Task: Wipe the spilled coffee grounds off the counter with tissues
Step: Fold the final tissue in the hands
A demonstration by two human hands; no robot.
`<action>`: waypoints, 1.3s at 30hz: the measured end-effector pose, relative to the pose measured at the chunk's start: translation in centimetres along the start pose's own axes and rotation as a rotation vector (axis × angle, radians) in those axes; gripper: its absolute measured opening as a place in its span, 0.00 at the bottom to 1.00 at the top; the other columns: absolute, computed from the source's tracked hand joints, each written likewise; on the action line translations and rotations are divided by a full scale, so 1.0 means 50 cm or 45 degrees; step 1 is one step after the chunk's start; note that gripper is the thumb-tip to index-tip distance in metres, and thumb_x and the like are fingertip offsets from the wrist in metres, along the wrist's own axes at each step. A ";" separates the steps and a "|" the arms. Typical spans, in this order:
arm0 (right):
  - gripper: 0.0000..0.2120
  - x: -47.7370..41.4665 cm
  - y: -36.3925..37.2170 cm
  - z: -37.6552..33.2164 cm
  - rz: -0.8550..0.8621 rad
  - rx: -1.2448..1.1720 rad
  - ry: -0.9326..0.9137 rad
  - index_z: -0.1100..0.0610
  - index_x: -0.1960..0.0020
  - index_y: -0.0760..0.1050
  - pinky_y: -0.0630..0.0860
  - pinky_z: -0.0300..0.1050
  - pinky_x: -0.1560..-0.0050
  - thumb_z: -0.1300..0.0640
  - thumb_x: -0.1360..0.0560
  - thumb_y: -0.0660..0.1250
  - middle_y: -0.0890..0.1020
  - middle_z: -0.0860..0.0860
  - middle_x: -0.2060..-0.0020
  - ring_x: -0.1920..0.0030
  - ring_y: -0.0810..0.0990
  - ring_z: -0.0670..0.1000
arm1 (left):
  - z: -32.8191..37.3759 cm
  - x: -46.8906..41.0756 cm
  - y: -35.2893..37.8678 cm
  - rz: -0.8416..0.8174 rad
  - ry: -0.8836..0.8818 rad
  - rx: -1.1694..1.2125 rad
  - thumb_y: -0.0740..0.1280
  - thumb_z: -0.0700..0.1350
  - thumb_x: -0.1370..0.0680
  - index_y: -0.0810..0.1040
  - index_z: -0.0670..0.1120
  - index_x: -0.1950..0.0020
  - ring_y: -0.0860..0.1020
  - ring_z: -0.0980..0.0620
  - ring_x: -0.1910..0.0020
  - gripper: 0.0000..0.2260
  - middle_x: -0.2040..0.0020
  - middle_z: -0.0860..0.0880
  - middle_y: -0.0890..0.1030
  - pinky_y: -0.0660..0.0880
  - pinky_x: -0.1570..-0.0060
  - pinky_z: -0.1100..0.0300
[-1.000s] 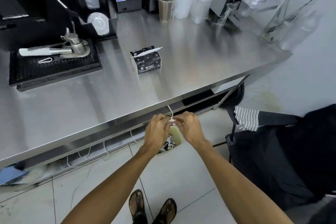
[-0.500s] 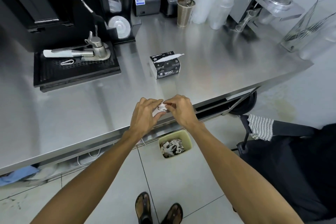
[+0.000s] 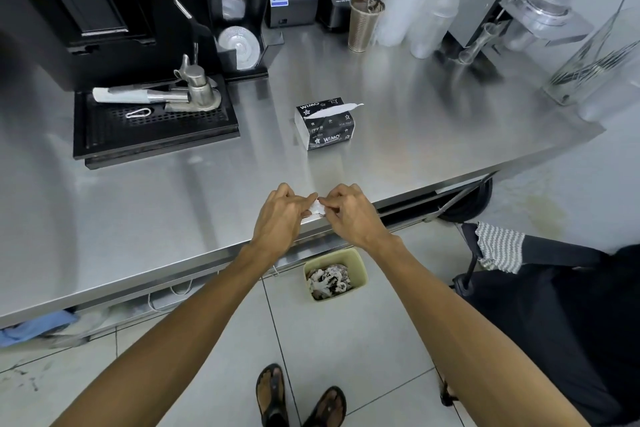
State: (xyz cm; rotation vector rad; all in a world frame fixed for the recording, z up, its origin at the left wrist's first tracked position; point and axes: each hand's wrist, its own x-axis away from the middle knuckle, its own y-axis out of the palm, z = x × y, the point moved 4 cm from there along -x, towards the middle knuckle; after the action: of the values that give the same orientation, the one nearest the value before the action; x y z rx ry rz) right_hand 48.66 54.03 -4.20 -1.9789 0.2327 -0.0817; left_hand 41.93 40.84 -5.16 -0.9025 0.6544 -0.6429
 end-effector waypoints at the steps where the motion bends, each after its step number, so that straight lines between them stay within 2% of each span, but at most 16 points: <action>1: 0.15 0.002 -0.002 0.000 -0.026 0.000 0.004 0.57 0.38 0.80 0.74 0.44 0.47 0.59 0.24 0.68 0.80 0.54 0.47 0.49 0.74 0.56 | -0.002 0.000 0.004 -0.018 -0.028 -0.033 0.75 0.35 0.29 0.81 0.44 0.39 0.73 0.47 0.62 0.18 0.64 0.46 0.77 0.74 0.64 0.56; 3: 0.18 0.005 -0.004 -0.001 -0.070 0.014 0.006 0.57 0.36 0.78 0.73 0.45 0.47 0.54 0.24 0.70 0.79 0.53 0.45 0.47 0.72 0.55 | -0.004 -0.001 0.012 -0.033 -0.064 -0.109 0.74 0.38 0.27 0.80 0.45 0.37 0.74 0.46 0.63 0.19 0.65 0.46 0.74 0.75 0.64 0.57; 6: 0.20 0.012 -0.003 -0.007 -0.063 0.056 0.009 0.57 0.36 0.78 0.74 0.44 0.48 0.52 0.26 0.72 0.78 0.52 0.45 0.47 0.71 0.54 | 0.000 -0.001 0.024 -0.069 -0.096 -0.148 0.72 0.41 0.25 0.76 0.46 0.33 0.75 0.48 0.58 0.20 0.64 0.46 0.77 0.77 0.61 0.56; 8: 0.19 0.016 -0.001 -0.018 0.009 0.087 0.006 0.59 0.40 0.80 0.75 0.44 0.49 0.52 0.28 0.74 0.78 0.53 0.48 0.49 0.72 0.54 | 0.005 -0.002 0.022 -0.092 -0.132 -0.120 0.69 0.43 0.23 0.74 0.46 0.32 0.75 0.49 0.54 0.20 0.61 0.47 0.80 0.77 0.58 0.57; 11: 0.14 0.017 0.006 -0.030 0.102 0.153 0.003 0.61 0.50 0.83 0.74 0.41 0.59 0.55 0.32 0.77 0.79 0.54 0.57 0.55 0.75 0.55 | 0.001 -0.004 0.025 -0.108 -0.204 -0.105 0.66 0.45 0.21 0.72 0.47 0.30 0.75 0.51 0.52 0.20 0.58 0.47 0.81 0.76 0.57 0.59; 13: 0.11 0.014 0.009 -0.034 0.115 0.195 0.011 0.61 0.55 0.84 0.70 0.38 0.63 0.56 0.33 0.78 0.79 0.54 0.61 0.58 0.76 0.54 | 0.001 -0.003 0.027 -0.118 -0.235 -0.075 0.66 0.45 0.21 0.72 0.47 0.30 0.75 0.51 0.52 0.19 0.56 0.47 0.82 0.76 0.56 0.59; 17: 0.05 0.012 0.010 -0.039 0.109 0.135 0.046 0.63 0.61 0.83 0.70 0.40 0.65 0.61 0.32 0.77 0.80 0.57 0.63 0.59 0.77 0.56 | 0.020 0.005 0.020 -0.107 -0.252 0.000 0.67 0.40 0.23 0.76 0.43 0.36 0.73 0.49 0.52 0.16 0.57 0.47 0.85 0.76 0.58 0.55; 22: 0.08 0.017 0.003 -0.046 0.111 0.192 -0.022 0.59 0.67 0.83 0.67 0.35 0.68 0.63 0.40 0.81 0.79 0.52 0.69 0.66 0.76 0.51 | 0.029 0.009 0.014 -0.091 -0.249 0.047 0.67 0.37 0.23 0.76 0.43 0.36 0.73 0.48 0.52 0.15 0.57 0.46 0.85 0.76 0.59 0.54; 25: 0.09 0.027 0.002 -0.050 0.127 0.242 -0.104 0.59 0.67 0.83 0.69 0.34 0.68 0.62 0.41 0.82 0.79 0.51 0.70 0.67 0.76 0.50 | 0.032 0.017 0.011 -0.043 -0.228 0.055 0.68 0.38 0.23 0.75 0.44 0.35 0.74 0.49 0.51 0.16 0.54 0.48 0.85 0.74 0.59 0.58; 29: 0.07 0.029 0.004 -0.049 0.147 0.369 -0.238 0.60 0.64 0.83 0.77 0.41 0.63 0.61 0.37 0.80 0.80 0.52 0.69 0.65 0.76 0.51 | 0.039 0.027 0.011 -0.007 -0.202 0.054 0.68 0.39 0.22 0.76 0.43 0.35 0.75 0.48 0.52 0.15 0.55 0.47 0.85 0.78 0.59 0.54; 31: 0.08 0.027 -0.001 -0.055 0.136 0.495 -0.330 0.60 0.65 0.82 0.77 0.44 0.61 0.59 0.37 0.80 0.80 0.52 0.70 0.66 0.76 0.51 | 0.036 0.029 0.015 -0.002 -0.202 0.039 0.68 0.39 0.22 0.76 0.43 0.35 0.75 0.48 0.53 0.16 0.55 0.46 0.84 0.79 0.59 0.54; 34: 0.09 0.021 -0.005 -0.053 0.067 0.668 -0.451 0.56 0.66 0.82 0.72 0.41 0.60 0.53 0.38 0.80 0.80 0.49 0.71 0.67 0.76 0.48 | 0.038 0.033 0.021 0.000 -0.248 0.050 0.69 0.40 0.22 0.77 0.46 0.35 0.76 0.50 0.53 0.15 0.55 0.47 0.83 0.79 0.57 0.55; 37: 0.11 0.023 -0.017 -0.036 -0.010 0.697 -0.442 0.56 0.64 0.82 0.69 0.40 0.57 0.50 0.37 0.79 0.81 0.48 0.70 0.65 0.77 0.48 | 0.061 0.041 0.022 0.022 -0.273 0.066 0.71 0.40 0.25 0.80 0.46 0.42 0.76 0.50 0.60 0.12 0.60 0.47 0.78 0.78 0.63 0.57; 39: 0.10 0.037 -0.021 -0.013 -0.088 0.632 -0.386 0.59 0.57 0.83 0.70 0.40 0.53 0.52 0.31 0.75 0.83 0.51 0.62 0.58 0.78 0.50 | 0.085 0.050 0.030 0.034 -0.226 0.030 0.73 0.39 0.27 0.82 0.45 0.49 0.73 0.51 0.64 0.08 0.66 0.49 0.74 0.75 0.68 0.59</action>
State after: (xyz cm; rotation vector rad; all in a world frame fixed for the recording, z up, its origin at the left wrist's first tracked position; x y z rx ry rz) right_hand 50.51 53.48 -3.10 -1.4794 -0.0526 0.1080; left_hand 47.00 41.79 -5.06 -0.9160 0.4976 -0.5388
